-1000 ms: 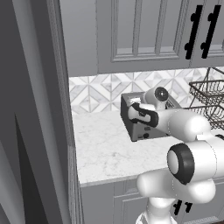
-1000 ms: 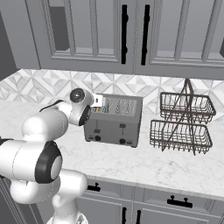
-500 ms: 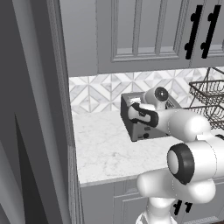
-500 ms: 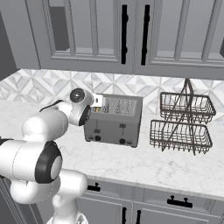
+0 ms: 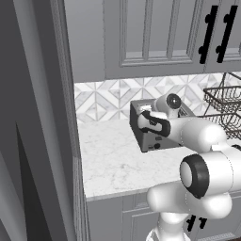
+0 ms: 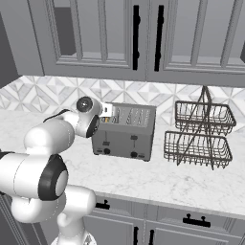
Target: Start the toaster. Once the lever pops up, take the bread to the plate on the dining counter.
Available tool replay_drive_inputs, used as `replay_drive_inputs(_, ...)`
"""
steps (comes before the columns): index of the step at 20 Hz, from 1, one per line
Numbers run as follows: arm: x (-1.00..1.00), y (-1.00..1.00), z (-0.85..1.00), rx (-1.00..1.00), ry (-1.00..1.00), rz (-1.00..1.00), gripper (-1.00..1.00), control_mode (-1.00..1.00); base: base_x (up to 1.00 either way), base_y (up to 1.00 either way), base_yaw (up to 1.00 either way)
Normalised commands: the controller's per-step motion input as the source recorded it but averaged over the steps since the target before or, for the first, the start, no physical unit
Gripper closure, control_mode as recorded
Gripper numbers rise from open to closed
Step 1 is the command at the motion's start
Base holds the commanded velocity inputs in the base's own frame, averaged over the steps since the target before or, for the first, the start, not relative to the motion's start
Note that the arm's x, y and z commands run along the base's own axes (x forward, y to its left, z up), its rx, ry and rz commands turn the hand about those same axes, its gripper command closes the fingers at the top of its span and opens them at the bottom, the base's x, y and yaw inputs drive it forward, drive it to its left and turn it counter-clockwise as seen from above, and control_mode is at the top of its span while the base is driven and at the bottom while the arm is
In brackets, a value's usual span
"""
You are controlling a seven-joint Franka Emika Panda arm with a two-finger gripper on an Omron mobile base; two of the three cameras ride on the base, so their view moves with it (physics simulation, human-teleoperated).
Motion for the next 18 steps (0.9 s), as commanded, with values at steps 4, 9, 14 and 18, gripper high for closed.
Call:
replay_drive_inputs(4, 0.0, 0.0, 0.0, 0.0, 0.0, 0.0, -1.0, -1.0, 0.0, 0.0, 0.0)
replay_drive_inputs(9, 0.0, 0.0, 0.0, 0.0, 0.0, 0.0, -1.0, -1.0, 0.0, 0.0, 0.0)
replay_drive_inputs(14, 0.0, 0.0, 0.0, 0.0, 0.0, 0.0, -1.0, -1.0, 0.0, 0.0, 0.0)
replay_drive_inputs(18, 0.0, 0.0, 0.0, 0.0, 0.0, 0.0, -1.0, -1.0, 0.0, 0.0, 0.0)
